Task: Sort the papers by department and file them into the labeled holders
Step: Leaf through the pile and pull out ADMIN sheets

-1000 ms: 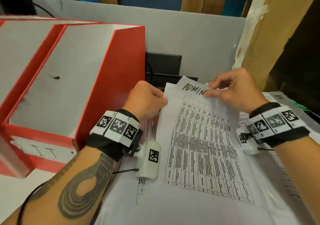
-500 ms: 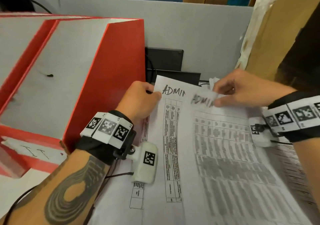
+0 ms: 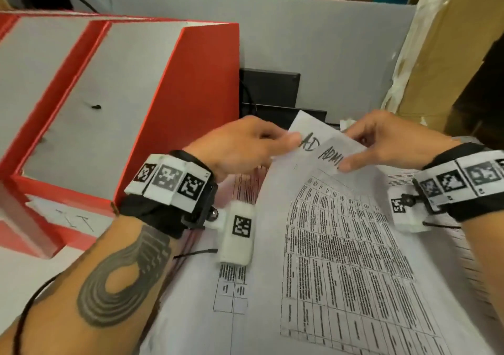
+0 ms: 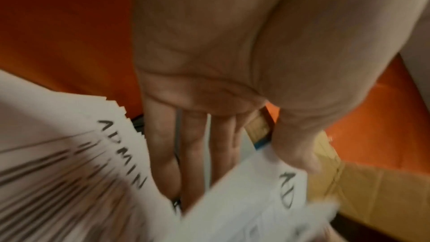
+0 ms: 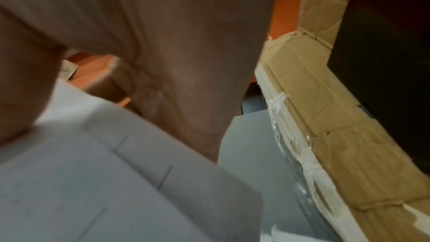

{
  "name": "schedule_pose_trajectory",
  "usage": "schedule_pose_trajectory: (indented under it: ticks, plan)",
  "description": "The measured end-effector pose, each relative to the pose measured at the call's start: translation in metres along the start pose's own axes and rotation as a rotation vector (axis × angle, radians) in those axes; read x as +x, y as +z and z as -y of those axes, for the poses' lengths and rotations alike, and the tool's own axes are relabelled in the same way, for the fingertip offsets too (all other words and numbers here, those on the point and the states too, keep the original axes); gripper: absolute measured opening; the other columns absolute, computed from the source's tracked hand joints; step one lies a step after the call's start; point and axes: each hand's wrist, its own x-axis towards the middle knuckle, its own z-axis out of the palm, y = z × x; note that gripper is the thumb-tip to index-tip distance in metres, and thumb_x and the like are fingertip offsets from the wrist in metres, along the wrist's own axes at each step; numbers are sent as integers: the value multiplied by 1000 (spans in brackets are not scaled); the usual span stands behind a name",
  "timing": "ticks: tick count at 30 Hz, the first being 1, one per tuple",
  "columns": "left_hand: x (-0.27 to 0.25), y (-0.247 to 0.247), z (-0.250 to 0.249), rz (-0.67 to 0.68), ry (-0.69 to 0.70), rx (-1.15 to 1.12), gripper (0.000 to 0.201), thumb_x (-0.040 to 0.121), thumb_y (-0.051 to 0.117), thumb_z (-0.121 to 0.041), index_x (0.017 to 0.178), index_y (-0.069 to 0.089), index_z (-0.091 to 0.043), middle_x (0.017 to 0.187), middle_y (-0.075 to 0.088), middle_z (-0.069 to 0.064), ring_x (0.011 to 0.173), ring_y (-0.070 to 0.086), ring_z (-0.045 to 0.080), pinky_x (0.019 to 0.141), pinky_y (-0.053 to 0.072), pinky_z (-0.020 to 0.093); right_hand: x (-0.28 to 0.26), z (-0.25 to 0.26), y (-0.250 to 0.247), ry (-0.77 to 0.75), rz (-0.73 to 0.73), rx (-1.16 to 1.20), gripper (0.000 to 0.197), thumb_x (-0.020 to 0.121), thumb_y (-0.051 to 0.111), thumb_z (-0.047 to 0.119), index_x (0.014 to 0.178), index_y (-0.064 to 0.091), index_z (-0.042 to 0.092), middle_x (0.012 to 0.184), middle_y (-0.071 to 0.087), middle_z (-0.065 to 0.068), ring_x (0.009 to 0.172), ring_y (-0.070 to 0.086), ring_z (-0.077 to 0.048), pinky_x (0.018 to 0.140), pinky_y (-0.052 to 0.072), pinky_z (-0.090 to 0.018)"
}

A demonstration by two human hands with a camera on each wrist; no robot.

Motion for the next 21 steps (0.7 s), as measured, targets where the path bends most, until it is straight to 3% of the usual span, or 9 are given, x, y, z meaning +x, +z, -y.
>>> schedule_pose_trajectory:
  ticks: [3,5,6,8,10,11,13,17,21]
  plan:
    - [9,-11,-14,-269,-123,-43,41,108,43,-47,114,70,-16,102,79,-2,96,75,20,90,58,40,-15,-1,-25,-96,-7,51,15,64,89,16,78,84,21,93,80,-11,92,75,-31,81,59,-26]
    - [25,-16,-15,-348,-157,322,34,104,52,-35,107,73,-9,101,77,7,94,73,27,84,58,41,-22,-2,-34,-148,40,84,29,60,95,45,71,83,21,92,78,-13,93,72,-34,80,56,-30]
    - [32,-15,-14,-313,-192,541,30,98,60,-33,107,73,-8,102,75,8,94,71,28,80,58,39,-24,-3,-36,-143,73,88,43,55,93,59,71,83,21,93,78,-13,94,73,-32,82,57,-32]
    - [42,-7,-13,-108,-314,856,36,88,76,-35,114,73,-10,110,73,6,99,68,27,82,58,38,-23,-2,-35,-118,107,76,51,50,91,67,74,83,22,94,79,-12,95,75,-30,83,59,-33]
    - [52,1,-8,55,-376,1037,37,83,81,-37,111,75,-12,111,73,4,102,70,27,85,59,38,-20,0,-31,-106,85,61,33,59,93,52,76,84,25,93,80,-11,95,75,-33,83,60,-30]
    - [55,4,-5,76,-399,1081,30,82,82,-36,102,76,-14,104,75,4,97,71,27,82,60,37,-19,3,-30,-101,63,78,19,64,91,35,79,85,25,94,80,-11,95,76,-34,84,60,-29]
    - [63,5,2,34,-410,1112,25,78,83,-34,87,74,-12,86,74,3,83,72,28,74,60,36,-20,7,-29,-75,77,109,23,69,86,13,92,85,19,99,80,-11,96,77,-33,87,62,-36]
    - [62,-3,-1,-237,-300,1084,16,91,69,-24,101,61,-13,83,55,6,77,58,30,67,48,38,-26,15,-32,13,54,91,30,74,84,17,103,83,13,102,80,-10,93,78,-31,81,63,-47]
    - [60,-5,-3,-285,-325,1033,30,95,66,-20,123,58,-11,104,54,12,95,57,35,80,50,47,-34,20,-40,79,38,12,29,76,83,16,105,82,15,99,81,-6,89,79,-29,77,65,-49]
